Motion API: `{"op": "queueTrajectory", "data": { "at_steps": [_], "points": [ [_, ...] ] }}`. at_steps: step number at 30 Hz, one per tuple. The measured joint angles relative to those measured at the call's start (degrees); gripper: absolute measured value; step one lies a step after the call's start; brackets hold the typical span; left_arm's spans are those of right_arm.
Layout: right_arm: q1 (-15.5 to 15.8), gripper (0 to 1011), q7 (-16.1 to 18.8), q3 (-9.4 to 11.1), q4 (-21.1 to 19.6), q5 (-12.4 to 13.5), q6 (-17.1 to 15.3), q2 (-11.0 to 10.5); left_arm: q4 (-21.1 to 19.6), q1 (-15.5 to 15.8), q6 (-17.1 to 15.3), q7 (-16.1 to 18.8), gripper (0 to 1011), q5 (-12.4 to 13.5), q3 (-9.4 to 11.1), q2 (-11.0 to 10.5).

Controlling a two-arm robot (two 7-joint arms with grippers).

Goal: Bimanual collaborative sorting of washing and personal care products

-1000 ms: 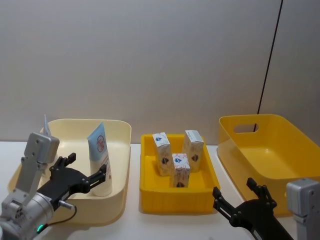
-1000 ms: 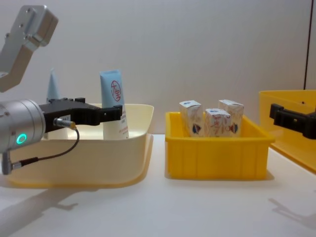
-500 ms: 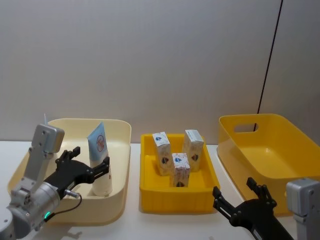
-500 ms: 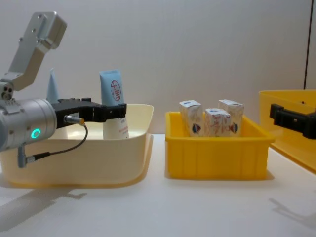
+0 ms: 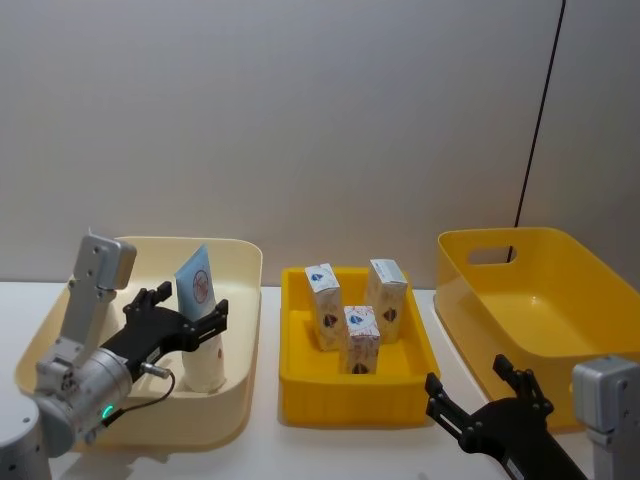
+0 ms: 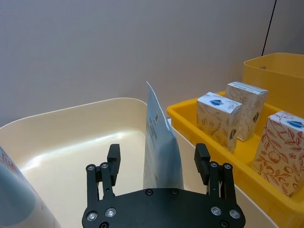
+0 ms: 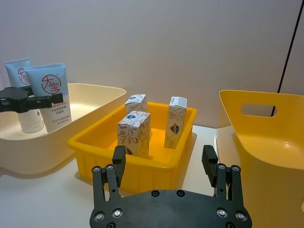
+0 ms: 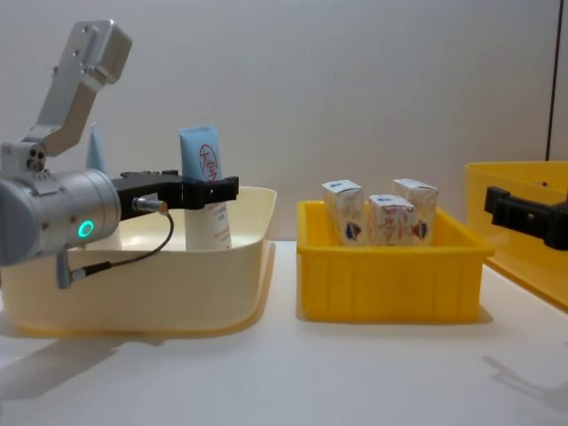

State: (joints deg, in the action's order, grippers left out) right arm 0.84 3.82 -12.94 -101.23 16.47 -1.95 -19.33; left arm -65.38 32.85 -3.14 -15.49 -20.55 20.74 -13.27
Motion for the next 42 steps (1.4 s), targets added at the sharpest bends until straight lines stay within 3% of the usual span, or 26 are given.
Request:
{"op": "queueTrajectory", "data": {
  "at_steps": [10,15,21,24,35,42],
  "points": [
    [0.00,1001,0.00,0.00,0.00,0.00,0.00,0.00,1.90,1.21,0.49,-0.70,782,-0.16,-0.10,0.79],
    [0.00,1001,0.00,0.00,0.00,0.00,0.00,0.00,2.45,1.55,0.62,-0.90,585,-0.20,-0.13,1.03],
    [0.00,1001,0.00,0.00,0.00,0.00,0.00,0.00,2.74,1.76,0.68,-1.02,439,-0.21,-0.17,1.17],
    [0.00,1001,0.00,0.00,0.00,0.00,0.00,0.00,2.72,1.71,0.79,-1.07,292,-0.20,-0.28,1.18],
    [0.00,1001,0.00,0.00,0.00,-0.01,0.00,0.00,1.12,0.68,3.38,-2.11,224,-0.22,-1.18,0.72],
    [0.00,1001,0.00,0.00,0.00,-0.01,0.00,0.00,-1.48,-0.04,6.32,-5.29,224,-1.68,-2.35,-0.21]
  ]
}}
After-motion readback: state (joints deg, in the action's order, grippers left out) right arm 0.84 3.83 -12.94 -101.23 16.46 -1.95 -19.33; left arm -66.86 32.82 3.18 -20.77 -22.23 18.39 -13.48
